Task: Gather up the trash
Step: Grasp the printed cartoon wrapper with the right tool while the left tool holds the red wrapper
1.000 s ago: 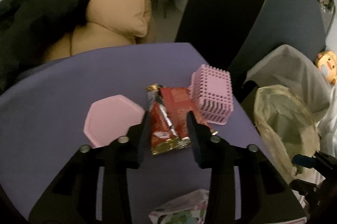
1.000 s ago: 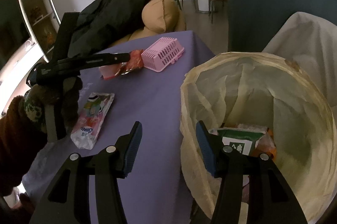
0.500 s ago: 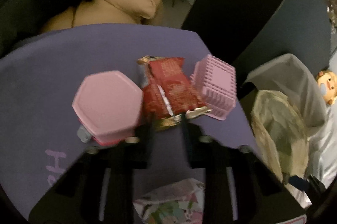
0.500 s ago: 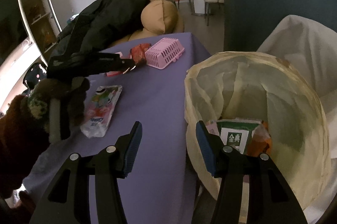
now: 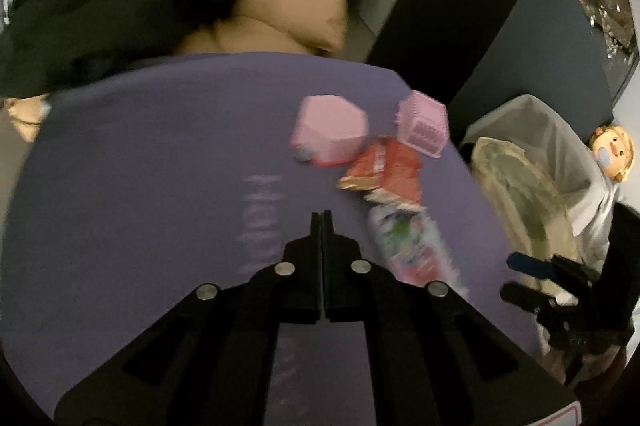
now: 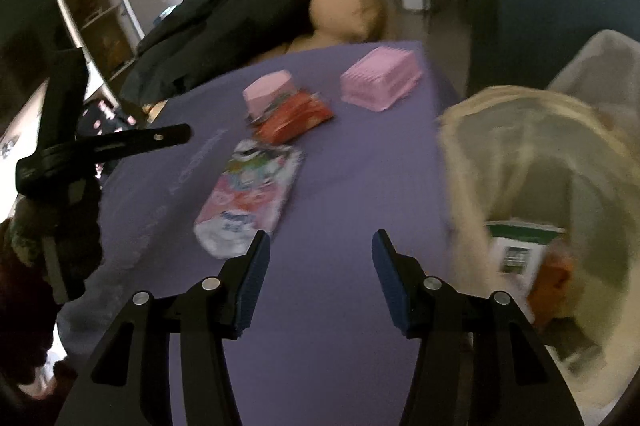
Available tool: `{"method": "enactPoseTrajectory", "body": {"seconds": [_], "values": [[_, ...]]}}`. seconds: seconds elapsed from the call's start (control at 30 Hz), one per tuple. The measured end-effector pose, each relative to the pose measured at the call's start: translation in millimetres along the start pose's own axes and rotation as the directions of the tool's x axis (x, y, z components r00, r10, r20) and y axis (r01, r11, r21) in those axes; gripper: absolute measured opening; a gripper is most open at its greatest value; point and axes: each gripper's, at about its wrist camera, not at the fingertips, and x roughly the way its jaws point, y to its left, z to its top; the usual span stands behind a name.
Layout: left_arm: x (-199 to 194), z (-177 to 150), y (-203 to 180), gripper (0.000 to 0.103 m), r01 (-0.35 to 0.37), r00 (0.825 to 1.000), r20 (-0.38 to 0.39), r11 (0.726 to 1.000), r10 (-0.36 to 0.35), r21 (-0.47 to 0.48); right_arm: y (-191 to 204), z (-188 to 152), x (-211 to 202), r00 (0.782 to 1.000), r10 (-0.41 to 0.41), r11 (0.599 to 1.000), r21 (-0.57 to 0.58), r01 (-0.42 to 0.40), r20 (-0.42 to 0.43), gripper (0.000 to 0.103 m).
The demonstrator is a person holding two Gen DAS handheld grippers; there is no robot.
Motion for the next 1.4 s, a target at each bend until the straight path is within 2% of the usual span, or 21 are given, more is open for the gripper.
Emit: {"method": "enactPoseTrajectory", "body": {"seconds": [0.07,0.17,0.23,0.33,0.5,0.53,0.6,0.67,0.73,0.77,0.83,0.9,1.0,1.13,1.27,1.37,1.4], "values": [[-10,-5,11,0.0,-0.044,0.999,0.014,0.999,0.044,0.001,12,6,13,1.0,0.01,1.0,-0.015,-0.01,-0.018,0.05],[-22,-11,26,0.001,-0.036,0.999,0.031,0.999,0.037,-0.028,26,15,32,0.999,0.031,1.0,-0.003,-0.031,-0.044,0.05],[-26,-13,32,0.005,-0.021,0.999,0.047,0.999,0.023,-0.045,35,21,44,0.997,0.041,0.999,0.011,-0.04,-0.073,0.05],[-31,-16,40,0.017,-0.022,0.998,0.053,0.996,0.027,-0.086,50,29,55,0.996,0.005,1.0,-0.024,-0.007,-0.091,0.05],[-23,-28,44,0.024,-0.011,1.0,-0.005,0.986,0.01,-0.167,73,38,69,0.985,-0.095,0.975,-0.211,0.063,-0.144,0.051],[-20,-29,43,0.024,-0.013,1.0,-0.017,0.985,0.01,-0.172,73,37,69,0.985,-0.092,0.972,-0.227,0.057,-0.144,0.05],[-13,-30,40,0.025,-0.015,0.999,-0.047,0.985,0.007,-0.174,65,35,65,0.989,-0.071,0.978,-0.205,0.043,-0.13,0.042],[-8,-28,34,0.026,-0.005,0.998,-0.062,0.989,-0.005,-0.148,51,35,59,0.991,-0.064,0.985,-0.168,0.043,-0.121,0.02],[-1,-23,24,0.029,0.017,0.998,-0.064,0.995,-0.024,-0.101,33,32,50,0.991,-0.038,0.995,-0.098,0.026,-0.126,0.009],[2,-19,18,0.032,0.036,0.997,-0.064,0.996,-0.041,-0.079,26,29,45,0.992,-0.033,0.997,-0.074,0.023,-0.125,0.007],[11,-9,0,0.035,0.099,0.993,-0.06,0.995,-0.1,-0.011,16,22,37,0.991,-0.033,0.998,-0.049,0.027,-0.126,0.006],[20,4,-18,0.038,0.133,0.99,-0.046,0.989,-0.131,0.062,5,13,25,0.991,-0.033,0.999,-0.021,0.03,-0.126,0.005],[39,25,-41,0.04,0.139,0.99,-0.026,0.981,-0.137,0.132,-11,4,10,0.992,-0.042,0.999,0.027,0.045,-0.121,0.004],[75,46,-63,0.044,0.137,0.99,-0.061,0.977,-0.128,0.165,-23,-4,-4,0.994,-0.069,0.995,0.063,0.075,-0.091,0.004],[102,51,-77,0.044,0.095,0.993,-0.093,0.972,-0.076,0.217,-29,-14,-11,0.995,-0.076,0.994,0.067,0.081,-0.064,0.004],[106,53,-77,0.045,0.089,0.993,-0.091,0.98,-0.074,0.176,-30,-22,-16,0.996,-0.075,0.994,0.078,0.079,-0.043,0.004],[104,53,-74,0.041,0.092,0.992,-0.097,0.985,-0.078,0.146,-28,-24,-17,0.997,-0.076,0.994,0.076,0.079,-0.034,0.004]]}}
